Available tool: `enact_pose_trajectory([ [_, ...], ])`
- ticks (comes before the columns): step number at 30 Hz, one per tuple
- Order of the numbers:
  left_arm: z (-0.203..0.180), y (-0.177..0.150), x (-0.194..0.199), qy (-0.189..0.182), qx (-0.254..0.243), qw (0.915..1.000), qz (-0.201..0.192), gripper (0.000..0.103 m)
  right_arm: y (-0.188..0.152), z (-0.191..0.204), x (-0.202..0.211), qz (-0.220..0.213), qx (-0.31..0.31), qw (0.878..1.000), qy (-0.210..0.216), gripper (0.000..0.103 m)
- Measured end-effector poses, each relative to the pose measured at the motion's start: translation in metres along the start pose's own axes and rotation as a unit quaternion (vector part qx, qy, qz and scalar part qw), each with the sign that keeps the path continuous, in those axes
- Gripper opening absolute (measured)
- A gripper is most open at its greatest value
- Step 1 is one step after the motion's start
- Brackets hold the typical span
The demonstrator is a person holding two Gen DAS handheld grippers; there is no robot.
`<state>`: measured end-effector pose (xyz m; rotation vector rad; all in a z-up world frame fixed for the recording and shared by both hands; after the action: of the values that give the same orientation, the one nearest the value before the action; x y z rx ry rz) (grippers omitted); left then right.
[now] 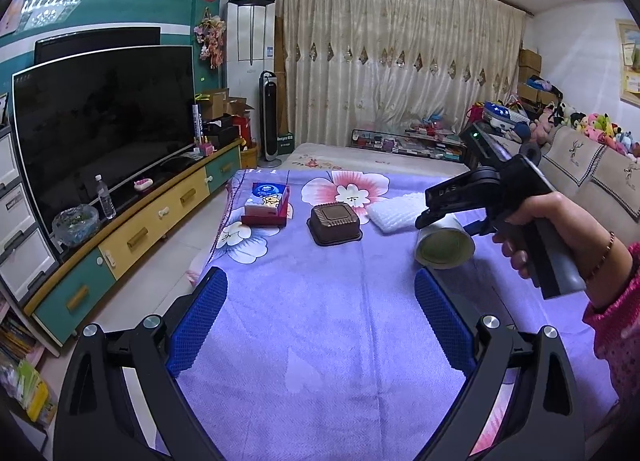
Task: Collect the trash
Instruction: 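Lift the white cup off the clear container with the right gripper, then carry the white cup into the bin and open the right gripper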
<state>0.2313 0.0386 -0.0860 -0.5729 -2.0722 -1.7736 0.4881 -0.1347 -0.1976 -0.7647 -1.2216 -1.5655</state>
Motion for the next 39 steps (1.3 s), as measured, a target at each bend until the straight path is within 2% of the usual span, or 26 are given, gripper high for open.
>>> enact_pose_trajectory([
  [3,0.002,0.000,0.003,0.003,0.003,1.0000,-0.002,0.093,0.000,0.001,0.003,-0.009,0.002,1.000,0.005,0.062],
  [6,0.003,0.002,0.004,0.007,0.005,1.0000,-0.002,0.093,-0.001,0.007,0.031,-0.081,0.016,0.997,0.012,0.061],
  [8,0.001,0.002,0.004,0.007,0.005,1.0000,-0.003,0.093,-0.008,0.012,0.056,-0.146,0.039,0.988,0.002,0.061],
  [11,-0.004,0.002,0.005,0.004,0.002,1.0000,-0.005,0.093,-0.026,0.020,0.090,-0.252,0.086,0.964,-0.030,0.061],
  [13,-0.009,0.001,0.005,0.002,-0.002,1.0000,-0.005,0.093,-0.044,0.028,0.106,-0.319,0.126,0.937,-0.065,0.061],
  [16,-0.015,-0.001,0.002,0.000,-0.007,1.0000,-0.001,0.093,-0.063,0.037,0.107,-0.359,0.164,0.913,-0.101,0.061],
  [20,-0.024,-0.006,-0.002,-0.003,-0.017,0.9998,0.008,0.093,-0.073,0.041,0.105,-0.383,0.185,0.896,-0.126,0.061],
  [23,-0.029,-0.007,-0.003,-0.001,-0.025,0.9996,0.010,0.093,-0.073,0.044,0.104,-0.390,0.188,0.893,-0.126,0.061],
  [29,-0.033,-0.010,-0.010,-0.005,-0.022,0.9996,0.018,0.093,-0.075,0.037,0.107,-0.401,0.167,0.893,-0.113,0.061],
  [31,-0.037,-0.014,-0.016,-0.011,-0.018,0.9995,0.021,0.093,-0.079,0.034,0.111,-0.412,0.159,0.890,-0.115,0.061],
  [33,-0.043,-0.020,-0.027,-0.012,-0.011,0.9992,0.037,0.093,-0.081,0.029,0.116,-0.421,0.147,0.888,-0.113,0.061],
  [35,-0.052,-0.024,-0.033,-0.019,-0.013,0.9987,0.045,0.093,-0.083,0.026,0.123,-0.418,0.144,0.889,-0.119,0.061],
  [39,-0.063,-0.023,-0.033,-0.018,-0.029,0.9986,0.040,0.093,-0.093,0.019,0.155,-0.427,0.145,0.882,-0.136,0.061],
])
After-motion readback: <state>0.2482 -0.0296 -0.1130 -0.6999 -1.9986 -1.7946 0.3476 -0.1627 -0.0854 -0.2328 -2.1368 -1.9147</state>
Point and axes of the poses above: each gripper's, at about its wrist camera, not at the fingertips, and x roughly against the way its jaws point, z to its left, y to its top, the point moved 5 cm from there along -x, roughly the way its jaws point, and after that the axes turned 9 degrees about x, right-handed, at the moved point
